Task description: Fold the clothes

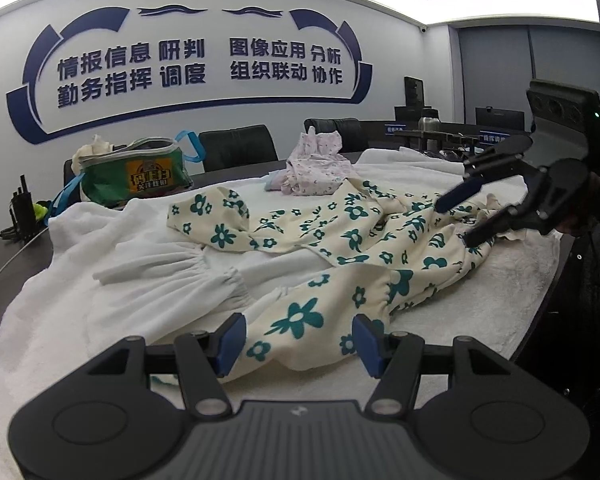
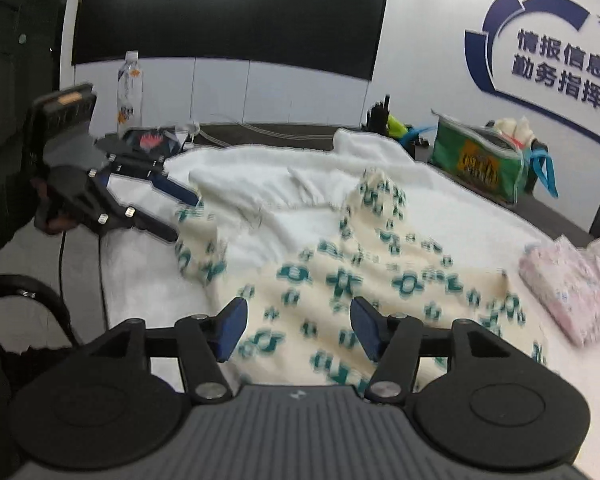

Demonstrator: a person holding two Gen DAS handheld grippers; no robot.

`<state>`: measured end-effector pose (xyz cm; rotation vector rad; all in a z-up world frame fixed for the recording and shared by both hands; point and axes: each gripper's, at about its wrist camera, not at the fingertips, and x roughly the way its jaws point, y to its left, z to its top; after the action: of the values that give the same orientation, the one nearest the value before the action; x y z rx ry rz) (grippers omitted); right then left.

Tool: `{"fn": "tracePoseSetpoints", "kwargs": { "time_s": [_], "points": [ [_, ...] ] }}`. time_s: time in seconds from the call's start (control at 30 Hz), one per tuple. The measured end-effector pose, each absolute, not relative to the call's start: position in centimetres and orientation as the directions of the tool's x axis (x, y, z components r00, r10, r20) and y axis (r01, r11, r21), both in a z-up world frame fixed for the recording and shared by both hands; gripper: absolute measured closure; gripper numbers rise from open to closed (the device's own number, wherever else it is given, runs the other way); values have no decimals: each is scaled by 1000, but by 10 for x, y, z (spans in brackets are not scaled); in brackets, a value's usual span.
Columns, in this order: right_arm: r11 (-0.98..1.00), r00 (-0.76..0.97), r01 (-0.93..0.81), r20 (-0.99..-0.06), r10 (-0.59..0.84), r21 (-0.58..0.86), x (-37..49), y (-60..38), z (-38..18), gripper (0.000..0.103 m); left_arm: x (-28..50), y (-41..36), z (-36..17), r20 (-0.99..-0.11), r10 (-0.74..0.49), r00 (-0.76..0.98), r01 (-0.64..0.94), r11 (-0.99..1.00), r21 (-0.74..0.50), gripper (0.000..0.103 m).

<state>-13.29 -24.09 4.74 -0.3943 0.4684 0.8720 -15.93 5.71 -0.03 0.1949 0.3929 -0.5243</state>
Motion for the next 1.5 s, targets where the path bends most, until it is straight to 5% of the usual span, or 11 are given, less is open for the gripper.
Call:
{"fn": "tracePoseSetpoints", "kwargs": {
  "time_s": [1.43, 1.5],
  "points": [
    [616, 580, -775, -550, 601, -144, -142, -276, 18, 45, -149, 21, -4, -485, -423, 765, 587, 768, 257, 46],
    [632, 588, -764, -543, 600, -130, -136, -279, 17, 46, -143, 24, -5, -495, -451, 743, 611, 758, 227, 71]
  ]
}}
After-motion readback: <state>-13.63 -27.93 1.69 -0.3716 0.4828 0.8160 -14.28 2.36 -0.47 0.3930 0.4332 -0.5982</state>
